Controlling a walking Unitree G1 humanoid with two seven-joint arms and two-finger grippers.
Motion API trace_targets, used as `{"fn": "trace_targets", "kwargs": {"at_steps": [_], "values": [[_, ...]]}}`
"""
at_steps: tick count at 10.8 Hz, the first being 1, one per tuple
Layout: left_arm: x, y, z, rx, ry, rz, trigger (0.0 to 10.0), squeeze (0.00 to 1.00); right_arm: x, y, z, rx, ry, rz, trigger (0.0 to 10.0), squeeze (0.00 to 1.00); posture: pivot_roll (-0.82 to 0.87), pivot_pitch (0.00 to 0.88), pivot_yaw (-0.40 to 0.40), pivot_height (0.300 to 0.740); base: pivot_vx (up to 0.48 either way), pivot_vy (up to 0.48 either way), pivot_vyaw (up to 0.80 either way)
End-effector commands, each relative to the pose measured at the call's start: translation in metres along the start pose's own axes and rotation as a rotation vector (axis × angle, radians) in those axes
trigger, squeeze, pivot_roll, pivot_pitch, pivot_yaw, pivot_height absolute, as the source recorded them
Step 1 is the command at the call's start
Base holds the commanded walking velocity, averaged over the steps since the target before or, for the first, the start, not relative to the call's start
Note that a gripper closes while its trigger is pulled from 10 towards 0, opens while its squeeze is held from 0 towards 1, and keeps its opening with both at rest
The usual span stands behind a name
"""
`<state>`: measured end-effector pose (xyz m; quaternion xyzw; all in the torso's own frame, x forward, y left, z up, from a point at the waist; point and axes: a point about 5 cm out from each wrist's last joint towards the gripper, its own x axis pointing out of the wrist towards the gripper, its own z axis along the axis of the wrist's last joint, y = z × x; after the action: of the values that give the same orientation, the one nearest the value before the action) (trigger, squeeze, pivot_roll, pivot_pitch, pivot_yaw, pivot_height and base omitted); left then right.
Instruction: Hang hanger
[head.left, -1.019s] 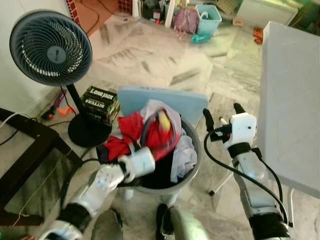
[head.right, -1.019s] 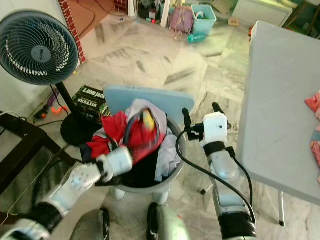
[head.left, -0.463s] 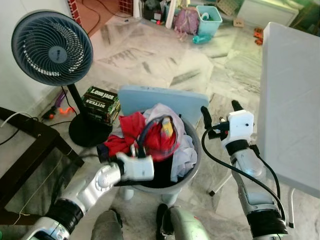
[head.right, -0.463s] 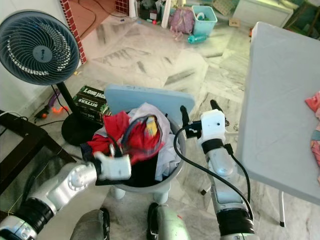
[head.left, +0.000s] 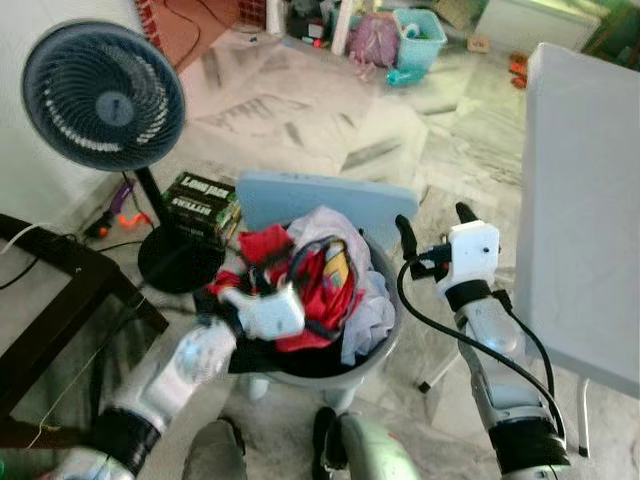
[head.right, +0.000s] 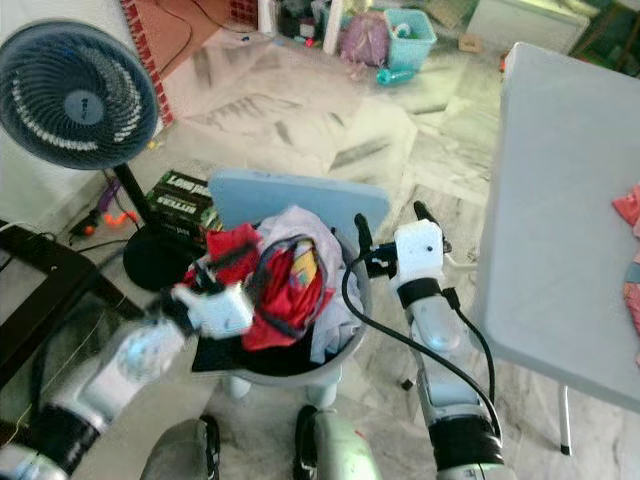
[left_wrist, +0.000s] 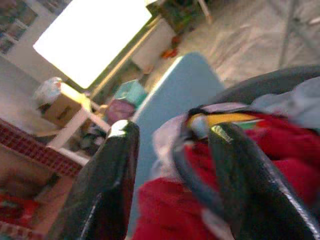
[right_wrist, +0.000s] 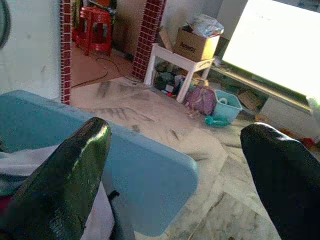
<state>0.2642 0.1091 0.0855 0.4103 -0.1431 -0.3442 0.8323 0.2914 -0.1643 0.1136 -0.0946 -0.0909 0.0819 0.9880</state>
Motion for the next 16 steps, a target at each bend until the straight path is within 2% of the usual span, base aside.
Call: {"fn": "trace_targets", "kwargs": {"at_steps": [1, 2, 4, 5, 6, 7, 8, 10, 11, 12, 14, 15, 16], "values": [[-0.003, -0.004, -0.002, -0.051, 0.027, -0.018, 10.0, 1.00, -0.001, 0.001, -0.004, -0.001, 0.015, -0.002, 10.0, 0.00, 0.04, 0.225, -0.097, 0.740, 0.000, 0.000, 0.00], [-0.009, 0.000, -0.015, -0.090, 0.117, 0.033, 10.0, 1.00, 0.000, 0.002, -0.003, -0.003, 0.010, 0.000, 10.0, 0.00, 0.04, 0.224, -0.095, 0.740, 0.000, 0.000, 0.00], [-0.033, -0.023, -0.047, -0.216, 0.340, -0.128, 10.0, 1.00, -0.001, 0.000, -0.004, -0.006, 0.012, -0.001, 10.0, 0.00, 0.04, 0.226, -0.098, 0.740, 0.000, 0.000, 0.00], [-0.038, -0.032, -0.051, -0.282, 0.380, -0.166, 10.0, 1.00, -0.001, 0.001, -0.004, -0.006, 0.014, 0.003, 10.0, 0.00, 0.05, 0.229, -0.101, 0.740, 0.000, 0.000, 0.00], [-0.043, -0.048, -0.054, -0.384, 0.398, -0.256, 10.0, 1.00, 0.000, 0.003, -0.005, -0.006, 0.016, 0.012, 10.0, 0.00, 0.05, 0.229, -0.103, 0.740, 0.000, 0.000, 0.00], [-0.043, -0.052, -0.054, -0.437, 0.407, -0.270, 10.0, 1.00, 0.001, 0.004, -0.004, -0.005, 0.014, 0.018, 10.0, 0.00, 0.05, 0.228, -0.106, 0.740, 0.000, 0.000, 0.00], [-0.045, -0.057, -0.057, -0.487, 0.464, -0.305, 10.0, 1.00, 0.001, 0.004, -0.004, -0.010, 0.013, 0.022, 10.0, 0.00, 0.04, 0.229, -0.106, 0.740, 0.000, 0.000, 0.00], [-0.057, -0.063, -0.057, -0.492, 0.502, -0.329, 10.0, 1.00, -0.001, 0.002, -0.005, -0.014, 0.017, 0.017, 10.0, 0.00, 0.04, 0.235, -0.100, 0.740, 0.000, 0.000, 0.00], [-0.058, -0.058, -0.054, -0.472, 0.470, -0.275, 10.0, 0.82, -0.002, 0.002, -0.005, -0.013, 0.020, 0.017, 10.0, 0.00, 0.04, 0.236, -0.100, 0.740, 0.000, 0.000, 0.00], [-0.050, -0.040, -0.045, -0.493, 0.384, -0.129, 10.0, 0.00, -0.002, 0.004, -0.006, -0.010, 0.021, 0.021, 10.0, 0.00, 0.04, 0.238, -0.102, 0.740, 0.000, 0.000, 0.00], [-0.047, -0.021, -0.039, -0.490, 0.348, -0.020, 10.0, 0.00, -0.001, 0.005, -0.005, -0.012, 0.019, 0.027, 10.0, 0.00, 0.04, 0.238, -0.104, 0.740, 0.000, 0.000, 0.00], [-0.046, -0.006, -0.031, -0.472, 0.278, 0.142, 10.0, 0.00, 0.000, 0.002, -0.005, -0.017, 0.018, 0.024, 10.0, 0.00, 0.05, 0.239, -0.106, 0.740, 0.000, 0.000, 0.00], [-0.046, -0.002, -0.029, -0.468, 0.260, 0.187, 10.0, 0.00, 0.001, 0.002, -0.005, -0.019, 0.018, 0.023, 10.0, 0.00, 0.04, 0.239, -0.107, 0.740, 0.000, 0.000, 0.00]]}}
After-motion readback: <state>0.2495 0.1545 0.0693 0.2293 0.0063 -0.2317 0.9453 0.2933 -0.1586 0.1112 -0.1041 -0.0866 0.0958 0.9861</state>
